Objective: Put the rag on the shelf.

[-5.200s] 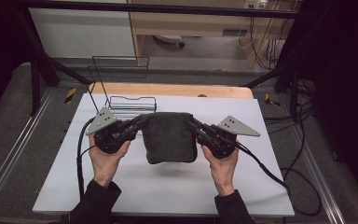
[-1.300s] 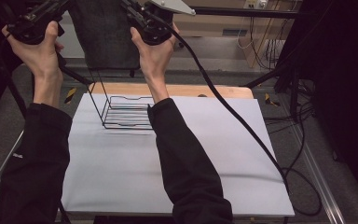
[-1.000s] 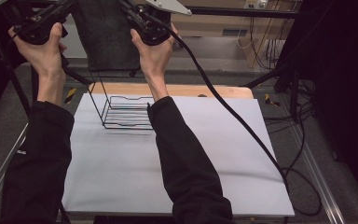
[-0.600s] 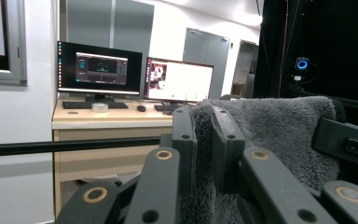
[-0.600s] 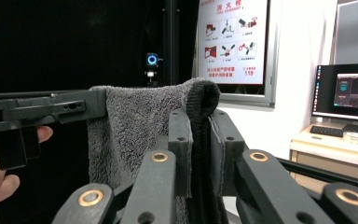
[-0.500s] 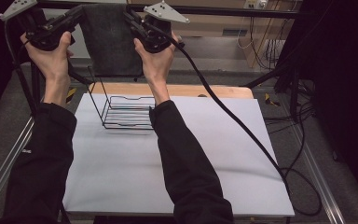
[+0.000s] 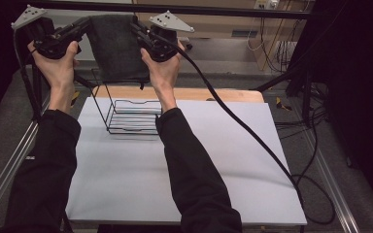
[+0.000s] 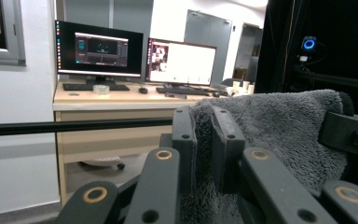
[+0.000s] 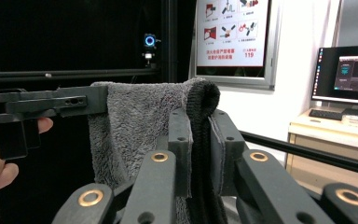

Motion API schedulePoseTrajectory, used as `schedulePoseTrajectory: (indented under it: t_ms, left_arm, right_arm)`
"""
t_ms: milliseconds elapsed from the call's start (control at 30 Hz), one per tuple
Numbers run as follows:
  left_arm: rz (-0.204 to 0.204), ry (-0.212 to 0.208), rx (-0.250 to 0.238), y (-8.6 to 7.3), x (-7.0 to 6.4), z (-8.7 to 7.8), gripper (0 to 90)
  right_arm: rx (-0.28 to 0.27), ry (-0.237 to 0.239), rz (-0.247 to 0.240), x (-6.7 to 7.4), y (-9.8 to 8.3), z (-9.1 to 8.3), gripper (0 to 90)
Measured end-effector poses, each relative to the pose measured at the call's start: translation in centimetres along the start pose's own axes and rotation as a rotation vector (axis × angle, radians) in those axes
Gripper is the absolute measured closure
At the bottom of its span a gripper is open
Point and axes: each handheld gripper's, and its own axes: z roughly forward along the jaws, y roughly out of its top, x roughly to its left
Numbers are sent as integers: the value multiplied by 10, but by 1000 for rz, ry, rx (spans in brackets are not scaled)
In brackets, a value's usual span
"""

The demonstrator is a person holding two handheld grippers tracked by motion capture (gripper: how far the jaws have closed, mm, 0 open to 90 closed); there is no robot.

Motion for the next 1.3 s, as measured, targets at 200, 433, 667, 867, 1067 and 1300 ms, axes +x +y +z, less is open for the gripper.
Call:
schedulePoseTrajectory:
  t_ms: [200, 433, 667, 867, 1067, 1300]
  left_arm:
    - [31, 4, 18, -9, 2, -8, 813]
    - [32, 3, 50, -19, 8, -13, 813]
    - [35, -2, 85, -36, 10, -11, 813]
    - [41, -34, 84, -42, 7, -14, 813]
    - [58, -55, 86, -42, 2, -21, 813]
    - [82, -84, 93, -43, -5, -32, 813]
  right_arm:
    - [16, 14, 6, 5, -9, 0, 811]
    - [61, 10, 2, 9, -17, 2, 810]
    - [103, 8, 22, 6, -30, 2, 810]
    - [115, 13, 30, 2, -36, -4, 809]
    - [109, 30, 33, 5, -38, -14, 808]
    - [124, 32, 19, 7, -43, -25, 807]
